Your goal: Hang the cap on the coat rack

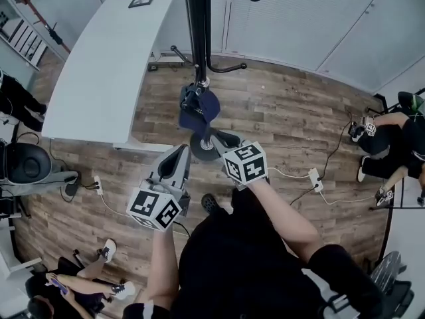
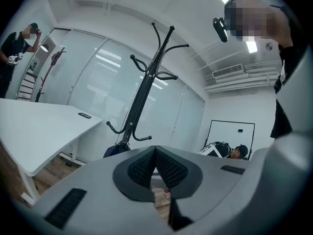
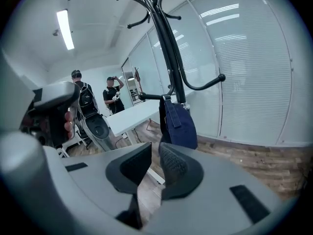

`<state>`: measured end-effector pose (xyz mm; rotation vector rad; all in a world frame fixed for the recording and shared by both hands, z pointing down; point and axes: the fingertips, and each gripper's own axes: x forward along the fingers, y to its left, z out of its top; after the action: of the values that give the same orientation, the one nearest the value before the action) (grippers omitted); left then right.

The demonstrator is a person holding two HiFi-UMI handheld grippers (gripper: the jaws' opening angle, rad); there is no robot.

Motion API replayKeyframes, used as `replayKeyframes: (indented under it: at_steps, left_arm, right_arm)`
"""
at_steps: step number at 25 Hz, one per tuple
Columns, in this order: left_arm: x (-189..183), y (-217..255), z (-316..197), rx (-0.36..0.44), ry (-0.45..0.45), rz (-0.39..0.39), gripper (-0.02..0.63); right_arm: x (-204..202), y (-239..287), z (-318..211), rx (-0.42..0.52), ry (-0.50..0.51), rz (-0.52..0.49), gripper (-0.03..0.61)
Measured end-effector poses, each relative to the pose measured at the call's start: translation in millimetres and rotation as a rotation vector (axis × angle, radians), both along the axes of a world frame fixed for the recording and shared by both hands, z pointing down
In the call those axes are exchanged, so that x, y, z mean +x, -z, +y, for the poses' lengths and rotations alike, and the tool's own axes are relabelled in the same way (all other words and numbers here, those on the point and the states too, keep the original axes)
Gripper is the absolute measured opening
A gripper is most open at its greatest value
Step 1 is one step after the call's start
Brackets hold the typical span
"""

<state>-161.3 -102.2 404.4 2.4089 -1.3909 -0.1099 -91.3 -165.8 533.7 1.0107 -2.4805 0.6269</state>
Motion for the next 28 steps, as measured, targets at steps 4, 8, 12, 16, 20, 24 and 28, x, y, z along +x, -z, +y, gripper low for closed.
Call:
replayKeyframes:
  at_steps: [4,8,12,16,20,24,28]
  left_arm:
    - [1.3,3.8,-0.9,0.015,-0.002,-0.003,0.015]
    - [2.6,9.8,-0.2,0.028,-0.001,0.001,0.015]
    - [4.5,14.2,-0.6,0.039,-0.007,-0.01,0.015]
    - [4.1,19.1,-0.4,0.047,-0.01,-0.017,0.015]
    - [6.5,20.3,-0.4,0.051,-0.014,-0.021,0.014]
    - [8.2,21.9,1.5,0.056,-0.012,-0.032,0.015]
    - [9.4,21.6,4.1,0.06,-0.006,-0.047,0.014]
  right_arm:
    - [6.8,31.2,2.5,0.096,-0.005,0.002,0.078]
    - [13.6,62.4,3.3,0.184,-0.024,-0.027,0.074]
    - [18.6,91.0,6.7,0.26,-0.016,-0.041,0.043]
    - [20.2,117.8,12.1,0.308,-0.008,-0.08,0.034]
    - [20.9,140.1,19.2,0.354,0.001,-0.124,0.031]
    - [19.8,157.9,28.6,0.376,0.021,-0.161,0.031]
    - [16.9,165.4,35.3,0.385,0.053,-0.186,0.031]
